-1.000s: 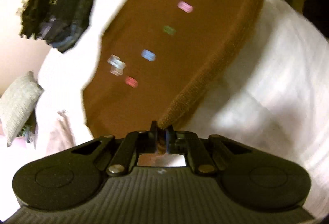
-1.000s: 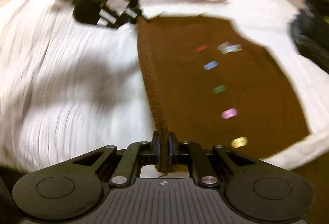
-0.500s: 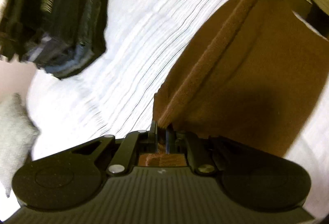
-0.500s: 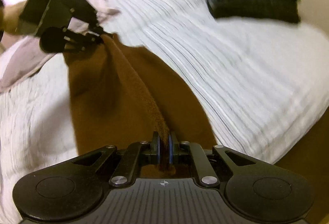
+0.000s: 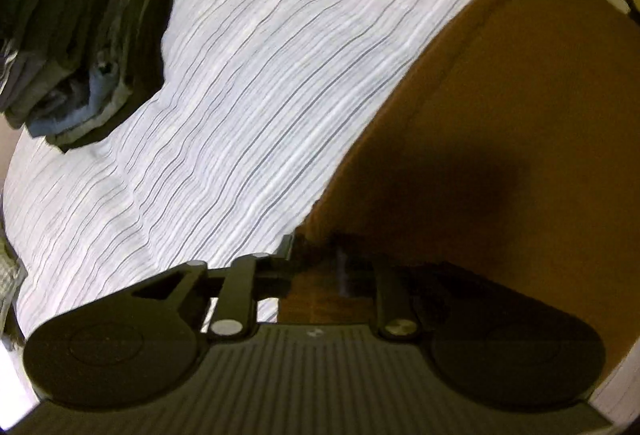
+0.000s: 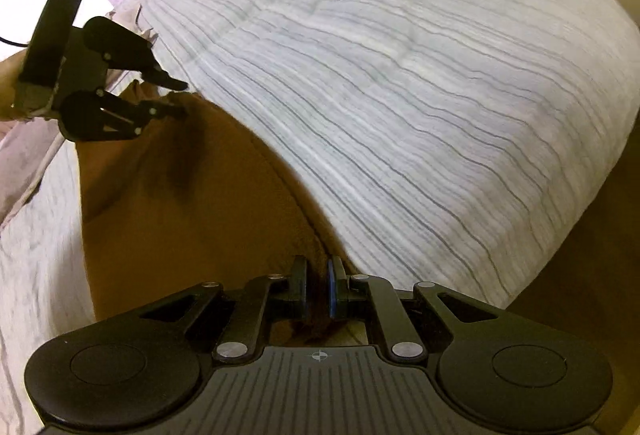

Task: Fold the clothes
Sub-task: 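Fold the lifted side over the button placket and release both tools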

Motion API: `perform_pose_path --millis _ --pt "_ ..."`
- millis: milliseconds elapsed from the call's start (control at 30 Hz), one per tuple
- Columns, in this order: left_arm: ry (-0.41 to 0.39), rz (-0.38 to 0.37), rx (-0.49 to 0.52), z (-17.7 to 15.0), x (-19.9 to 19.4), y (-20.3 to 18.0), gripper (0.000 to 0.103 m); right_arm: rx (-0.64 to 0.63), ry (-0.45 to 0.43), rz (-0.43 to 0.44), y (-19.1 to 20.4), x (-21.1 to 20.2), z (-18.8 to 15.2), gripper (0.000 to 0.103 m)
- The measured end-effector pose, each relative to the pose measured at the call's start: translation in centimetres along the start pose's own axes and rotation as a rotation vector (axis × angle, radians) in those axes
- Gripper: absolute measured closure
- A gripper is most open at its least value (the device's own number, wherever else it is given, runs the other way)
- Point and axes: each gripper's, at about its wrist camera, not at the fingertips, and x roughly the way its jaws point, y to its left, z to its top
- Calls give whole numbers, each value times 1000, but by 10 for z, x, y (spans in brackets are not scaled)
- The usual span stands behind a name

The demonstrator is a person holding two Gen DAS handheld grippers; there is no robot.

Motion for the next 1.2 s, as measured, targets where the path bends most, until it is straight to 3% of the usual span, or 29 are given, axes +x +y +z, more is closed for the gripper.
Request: perform_pose_path --millis 200,233,267,300,500,567,600,767,867,967,1100,1200 --pt "-6 29 -154 -24 -33 2 77 35 -28 -27 8 -15 -8 95" --pt "-9 25 -196 -28 -39 2 77 40 -34 -25 10 -18 -10 79" --pt "-15 18 -229 -31 -44 -1 77 38 -40 -34 14 -20 -12 45" --pt "-23 11 -260 -32 -48 -5 77 34 -44 -42 18 -22 -13 34" --pt "-67 -63 -359 -27 -52 -53 77 -52 -35 -60 16 -5 -13 34" --pt "-65 -87 -371 -23 -42 -70 77 -81 -32 -66 15 1 -14 49" --pt "-62 -97 -376 -21 -36 -77 77 -96 -30 -69 15 4 -14 49" --pt "-41 -77 -402 -17 -17 -99 77 -168 -22 -84 13 18 -14 53" --pt "-38 -75 -445 -21 -26 -96 77 -206 -17 -93 12 25 -13 53" --pt "-14 -58 -466 -29 -44 -99 76 -193 -27 -84 8 6 -9 53" --pt "4 -42 -513 -41 -70 -117 71 -255 -56 53 35 -18 -13 53" --pt "27 -47 -548 -52 -77 -135 69 -303 -45 154 56 -12 -24 53"
